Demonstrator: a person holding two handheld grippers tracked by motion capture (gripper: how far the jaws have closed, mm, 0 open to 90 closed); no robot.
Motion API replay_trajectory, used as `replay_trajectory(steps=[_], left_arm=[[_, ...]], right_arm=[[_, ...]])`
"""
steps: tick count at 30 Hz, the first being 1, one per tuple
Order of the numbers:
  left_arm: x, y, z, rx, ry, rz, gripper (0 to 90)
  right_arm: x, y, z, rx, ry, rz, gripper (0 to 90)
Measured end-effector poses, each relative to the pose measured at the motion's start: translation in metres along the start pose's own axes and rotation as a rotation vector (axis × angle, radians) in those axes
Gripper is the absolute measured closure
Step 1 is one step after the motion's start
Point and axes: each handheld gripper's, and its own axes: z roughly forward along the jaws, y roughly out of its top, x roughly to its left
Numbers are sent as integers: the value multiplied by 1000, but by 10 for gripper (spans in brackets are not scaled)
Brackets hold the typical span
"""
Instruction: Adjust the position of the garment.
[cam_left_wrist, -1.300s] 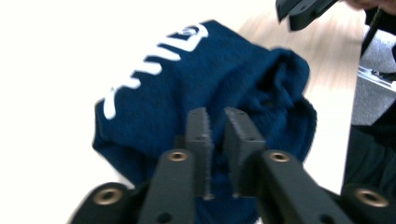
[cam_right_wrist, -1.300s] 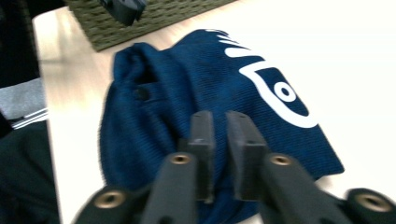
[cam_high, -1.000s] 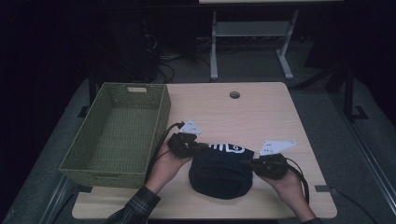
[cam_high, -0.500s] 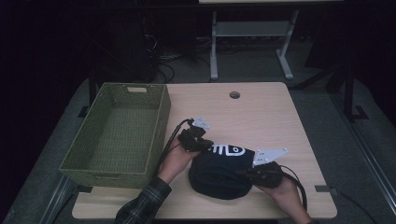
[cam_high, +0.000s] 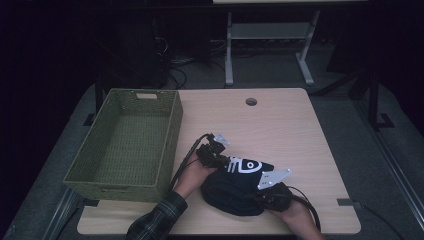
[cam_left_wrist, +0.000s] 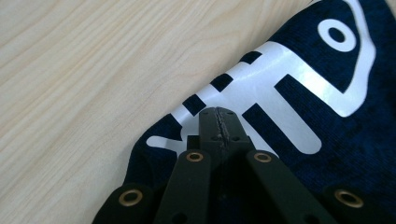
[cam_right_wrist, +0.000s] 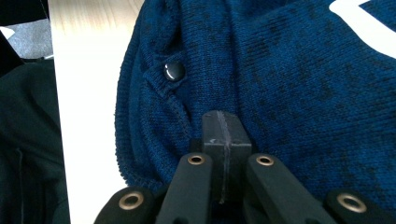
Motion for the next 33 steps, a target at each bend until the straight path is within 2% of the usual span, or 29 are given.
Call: replay_trajectory(steps=[3,5,9,12,13,15,16,19,21,22,26,30,33], left_arm=[[2,1,4,13,-3,15,900],[2,2,8,5,-3,18,900],[0,6,12,17,4,44,900],[-1,6,8,5,5,47,900],[-2,6,3,-12,2,38,900],[-6,5,-6,-35,0,43,900],[-9,5,-13,-38,-3,49,900],[-20,0,-28,-77,-4,58,900],[-27,-5,-37,-86,-3,68,900],[-29,-8,-41,-76,-1,83,900],[-35,-21,-45,-61,15,79,899],[-31,-31,-39,-34,6,61,899],[-27,-34,-31,-11,-9,47,899]], right_arm=[[3,0,3,1,-5,-10,900],[8,1,6,6,-11,-19,900],[19,4,12,2,-42,-51,900],[24,6,14,4,-65,-80,900],[24,6,13,4,-71,-87,900],[21,8,6,-26,-64,-79,900],[19,9,0,-60,-64,-66,900],[11,10,-17,-138,-92,-38,900],[2,10,-24,-162,-122,-25,900],[-2,9,-26,-166,-135,-13,900],[-16,7,-31,-174,-172,15,900],[-26,5,-31,-156,-201,44,900],[-32,1,-24,-118,-215,68,900]])
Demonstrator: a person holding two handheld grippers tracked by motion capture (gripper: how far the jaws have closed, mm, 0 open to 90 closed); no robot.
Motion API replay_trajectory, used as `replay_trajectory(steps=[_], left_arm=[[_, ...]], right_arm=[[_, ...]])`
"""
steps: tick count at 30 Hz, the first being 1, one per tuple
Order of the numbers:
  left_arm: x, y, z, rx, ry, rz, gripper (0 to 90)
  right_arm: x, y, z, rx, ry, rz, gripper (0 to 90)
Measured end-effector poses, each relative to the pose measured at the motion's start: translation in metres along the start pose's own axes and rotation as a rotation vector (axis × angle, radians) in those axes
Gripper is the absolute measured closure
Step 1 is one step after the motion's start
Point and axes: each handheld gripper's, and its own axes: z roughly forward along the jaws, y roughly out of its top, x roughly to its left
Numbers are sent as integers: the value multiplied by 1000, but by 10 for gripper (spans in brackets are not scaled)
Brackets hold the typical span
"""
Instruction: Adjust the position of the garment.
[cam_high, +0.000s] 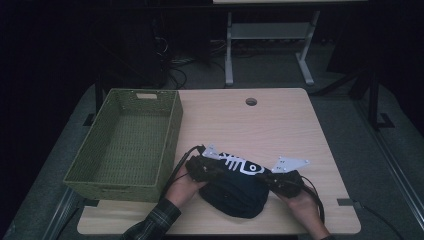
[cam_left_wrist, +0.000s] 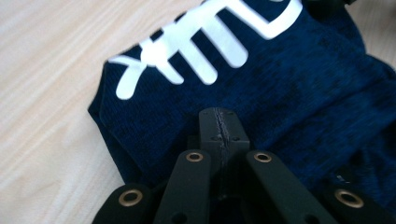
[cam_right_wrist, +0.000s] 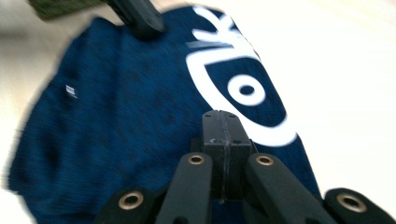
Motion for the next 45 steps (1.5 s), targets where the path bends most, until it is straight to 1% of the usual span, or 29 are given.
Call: replay_trajectory(steps=[3,6,8,9,11,13,15,18,19,20,21,22,23,24,25,26,28,30,32,34,35,37,38,39,40,41,42,45], left_arm=[[-1,-1,7,27,2,6,900],[-2,-1,10,46,10,13,900],[0,-1,11,48,14,2,900],[1,-1,12,48,23,-5,900],[3,1,13,53,45,-2,900],[5,2,14,51,54,-2,900],[6,2,14,48,53,-2,900],[7,2,12,34,31,-30,900],[9,2,10,25,16,-41,889],[10,3,8,6,4,-64,844],[11,4,4,-8,2,-79,800],[13,5,0,-12,10,-81,765],[14,5,-3,-21,19,-88,739],[15,6,-6,-27,27,-96,716],[16,6,-8,-30,33,-105,686],[17,6,-8,-36,34,-123,651],[19,6,-9,-31,44,-132,584],[21,5,-10,-39,69,-148,496],[24,4,-10,-44,79,-162,421],[27,2,-8,-29,69,-172,341],[28,1,-6,-21,70,-171,310],[30,-1,-2,1,67,-164,266],[31,-2,0,6,63,-164,247],[31,-3,1,6,61,-165,233],[32,-4,2,6,59,-167,211],[34,-5,4,12,54,-172,189],[34,-5,5,9,52,-176,182],[34,-7,8,30,42,-173,168]], right_arm=[[0,-3,8,50,-7,1,900],[3,-6,13,72,-7,3,900],[3,-7,13,76,3,4,900],[4,-8,13,78,8,11,900],[6,-10,13,76,24,15,900],[8,-11,13,70,27,10,900],[9,-11,13,66,23,8,900],[8,-11,12,57,22,3,898],[8,-11,10,52,18,0,871],[8,-11,8,41,11,-10,834],[8,-11,5,30,5,-13,807],[8,-11,2,18,-3,-10,787],[7,-11,-1,6,-21,-17,755],[7,-11,-4,-3,-37,-5,728],[6,-12,-8,-11,-41,4,701],[5,-12,-12,-24,-49,9,672],[2,-14,-19,-35,-85,22,596],[-2,-17,-27,-43,-108,51,513],[-9,-23,-33,-45,-134,78,422],[-16,-29,-35,-32,-143,107,328],[-18,-32,-35,-19,-158,109,272],[-22,-37,-32,22,-193,113,194],[-25,-40,-31,35,-193,128,162],[-28,-41,-29,44,-182,150,132],[-32,-43,-27,55,-170,166,127],[-34,-45,-25,63,-168,175,109],[-36,-46,-23,76,-176,183,81],[-41,-49,-20,98,-196,189,44]])
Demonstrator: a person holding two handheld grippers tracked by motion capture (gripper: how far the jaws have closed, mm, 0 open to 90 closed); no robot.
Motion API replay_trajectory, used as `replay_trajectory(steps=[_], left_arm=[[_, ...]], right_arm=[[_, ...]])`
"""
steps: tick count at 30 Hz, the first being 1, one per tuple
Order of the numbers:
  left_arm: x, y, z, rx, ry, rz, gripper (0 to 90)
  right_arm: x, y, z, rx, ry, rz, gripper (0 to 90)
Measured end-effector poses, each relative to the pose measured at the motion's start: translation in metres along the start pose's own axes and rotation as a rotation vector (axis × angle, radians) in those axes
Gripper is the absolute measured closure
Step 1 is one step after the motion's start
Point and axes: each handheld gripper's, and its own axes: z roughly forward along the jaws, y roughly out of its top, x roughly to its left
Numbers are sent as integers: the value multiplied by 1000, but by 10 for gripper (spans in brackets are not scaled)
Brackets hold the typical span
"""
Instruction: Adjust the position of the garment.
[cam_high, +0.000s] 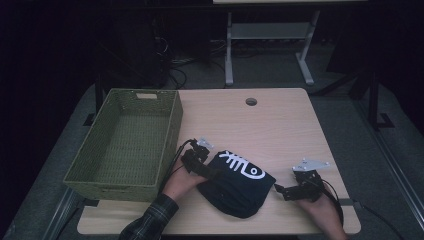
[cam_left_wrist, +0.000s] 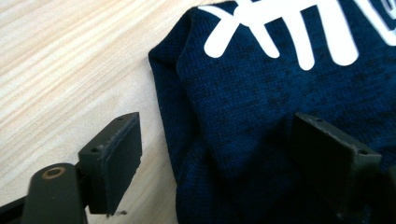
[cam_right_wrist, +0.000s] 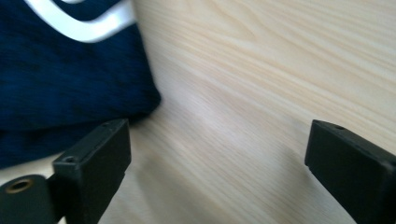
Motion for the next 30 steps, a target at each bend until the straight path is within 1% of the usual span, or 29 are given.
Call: replay_trajectory(steps=[1,4,7,9,11,12,15,16,17,23,24,28,30], left_arm=[[0,0,1,10,-4,5,168],[0,-1,4,12,-3,1,168],[1,-2,6,32,-11,15,175],[0,-2,7,25,-21,10,212],[1,-2,7,39,-29,13,225],[1,-3,8,30,-32,5,229],[1,-3,8,35,-30,9,238],[1,-3,7,35,-36,8,252],[0,-3,8,27,-41,1,276],[1,-2,7,20,-81,-11,434],[2,-2,6,33,-92,-1,468],[3,-2,7,25,-116,-47,558],[4,-1,7,35,-126,-53,605]], right_arm=[[0,0,1,4,-8,10,33],[-2,-1,2,10,-25,3,32],[-2,-2,3,14,-37,9,32],[-3,-2,3,12,-43,8,32],[-4,-2,4,7,-50,13,31],[-5,-2,4,6,-56,13,31],[-6,-3,4,-1,-64,15,26],[-6,-3,4,-4,-65,14,26],[-6,-3,4,-5,-65,15,25],[-7,-3,5,-9,-60,19,25],[-7,-3,5,-9,-59,20,24],[-7,-3,5,-9,-59,20,25],[-7,-3,5,-8,-59,21,25]])
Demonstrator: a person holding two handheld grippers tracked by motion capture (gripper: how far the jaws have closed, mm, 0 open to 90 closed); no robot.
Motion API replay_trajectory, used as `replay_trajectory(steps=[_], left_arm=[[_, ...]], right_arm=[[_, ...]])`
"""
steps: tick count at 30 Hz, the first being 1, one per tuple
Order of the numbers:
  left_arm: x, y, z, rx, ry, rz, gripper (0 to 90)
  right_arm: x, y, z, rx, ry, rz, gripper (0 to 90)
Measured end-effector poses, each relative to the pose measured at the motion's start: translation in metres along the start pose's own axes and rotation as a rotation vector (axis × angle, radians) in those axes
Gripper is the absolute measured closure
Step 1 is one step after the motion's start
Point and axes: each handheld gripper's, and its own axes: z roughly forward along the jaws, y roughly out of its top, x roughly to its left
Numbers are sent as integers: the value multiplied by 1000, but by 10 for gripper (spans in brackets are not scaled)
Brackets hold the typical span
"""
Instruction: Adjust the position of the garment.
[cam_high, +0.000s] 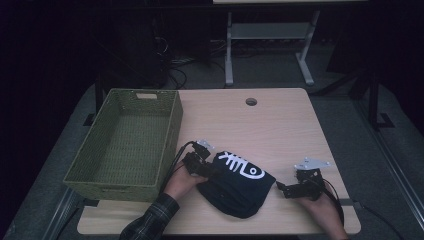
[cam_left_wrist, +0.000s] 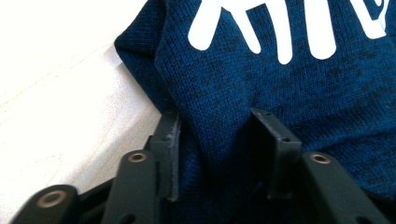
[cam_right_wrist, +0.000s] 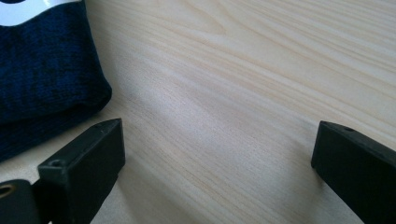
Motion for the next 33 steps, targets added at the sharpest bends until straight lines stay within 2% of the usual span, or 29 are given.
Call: replay_trajectory(steps=[4,7,10,15,20,25,33], left_arm=[[2,2,1,12,-18,-22,674],[1,5,0,25,-15,-15,709],[-1,7,-2,23,-9,-13,727],[-5,12,-9,14,-25,-20,732],[-15,20,-20,-11,-24,8,732],[-24,29,-32,-23,-26,16,732],[-36,43,-52,-40,-3,57,731]], right_arm=[[0,0,0,0,0,1,25],[0,0,0,0,0,1,25],[0,0,0,0,0,0,25],[0,0,0,0,-1,0,25],[0,0,0,2,0,5,25],[0,0,0,1,0,3,25],[0,0,0,2,0,4,25]])
